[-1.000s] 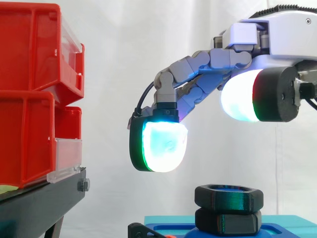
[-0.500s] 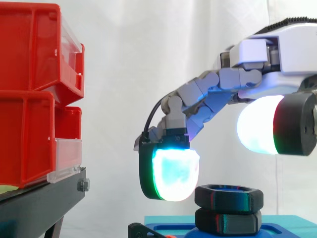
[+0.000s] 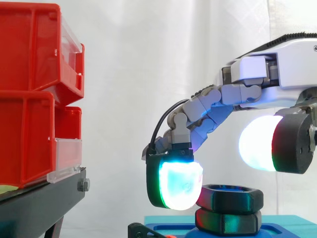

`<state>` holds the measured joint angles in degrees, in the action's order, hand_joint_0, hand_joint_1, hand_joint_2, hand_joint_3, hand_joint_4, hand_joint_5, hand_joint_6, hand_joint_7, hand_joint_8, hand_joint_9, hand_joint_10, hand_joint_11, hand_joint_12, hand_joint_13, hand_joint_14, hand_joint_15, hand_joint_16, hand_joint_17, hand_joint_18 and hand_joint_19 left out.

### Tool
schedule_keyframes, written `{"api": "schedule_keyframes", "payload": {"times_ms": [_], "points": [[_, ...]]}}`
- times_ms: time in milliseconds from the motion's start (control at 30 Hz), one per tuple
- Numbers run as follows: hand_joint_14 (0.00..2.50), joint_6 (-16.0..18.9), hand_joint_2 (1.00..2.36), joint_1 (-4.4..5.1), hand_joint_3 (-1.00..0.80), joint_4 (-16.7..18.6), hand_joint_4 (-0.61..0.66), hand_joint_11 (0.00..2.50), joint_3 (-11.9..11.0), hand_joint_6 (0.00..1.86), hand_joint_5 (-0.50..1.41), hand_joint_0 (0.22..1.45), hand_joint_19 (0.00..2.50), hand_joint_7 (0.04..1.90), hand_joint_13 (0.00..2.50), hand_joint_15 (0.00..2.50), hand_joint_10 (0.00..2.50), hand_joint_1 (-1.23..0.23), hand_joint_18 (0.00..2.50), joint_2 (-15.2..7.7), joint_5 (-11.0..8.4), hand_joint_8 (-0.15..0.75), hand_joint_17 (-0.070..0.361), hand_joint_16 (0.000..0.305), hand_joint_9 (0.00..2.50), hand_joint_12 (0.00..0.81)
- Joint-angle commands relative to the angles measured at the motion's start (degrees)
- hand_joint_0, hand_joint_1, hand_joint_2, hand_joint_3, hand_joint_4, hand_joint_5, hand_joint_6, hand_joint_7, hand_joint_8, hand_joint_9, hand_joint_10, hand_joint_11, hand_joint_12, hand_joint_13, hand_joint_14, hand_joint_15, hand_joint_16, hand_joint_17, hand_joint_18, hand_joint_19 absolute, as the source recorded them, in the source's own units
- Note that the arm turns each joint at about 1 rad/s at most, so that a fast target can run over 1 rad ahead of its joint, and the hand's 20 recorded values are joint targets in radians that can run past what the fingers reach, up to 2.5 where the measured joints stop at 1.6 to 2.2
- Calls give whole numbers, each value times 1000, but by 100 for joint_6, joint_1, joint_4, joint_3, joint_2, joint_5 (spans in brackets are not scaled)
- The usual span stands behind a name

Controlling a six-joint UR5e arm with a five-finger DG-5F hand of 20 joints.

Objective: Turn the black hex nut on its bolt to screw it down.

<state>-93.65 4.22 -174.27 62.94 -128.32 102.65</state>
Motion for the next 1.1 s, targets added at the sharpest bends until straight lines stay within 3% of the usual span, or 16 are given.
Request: {"api": "schedule_keyframes", "payload": {"times_ms": [0,600,833,1067], "points": [[0,-4,1000,-26,-500,51,67,0,61,504,-24,529,323,1113,455,0,0,-213,421,0,1,219,98,44,708,302],[0,-83,1000,-229,-500,42,54,0,61,504,-13,531,326,1195,462,0,0,-215,424,0,211,217,97,43,722,300],[0,-109,1000,-316,-500,139,56,0,166,504,-12,531,319,1197,463,0,0,-216,425,0,229,218,97,43,727,299],[0,-136,1000,-440,-500,121,62,0,201,504,-12,531,327,1205,464,0,0,-215,428,0,458,220,97,43,729,300]]}}
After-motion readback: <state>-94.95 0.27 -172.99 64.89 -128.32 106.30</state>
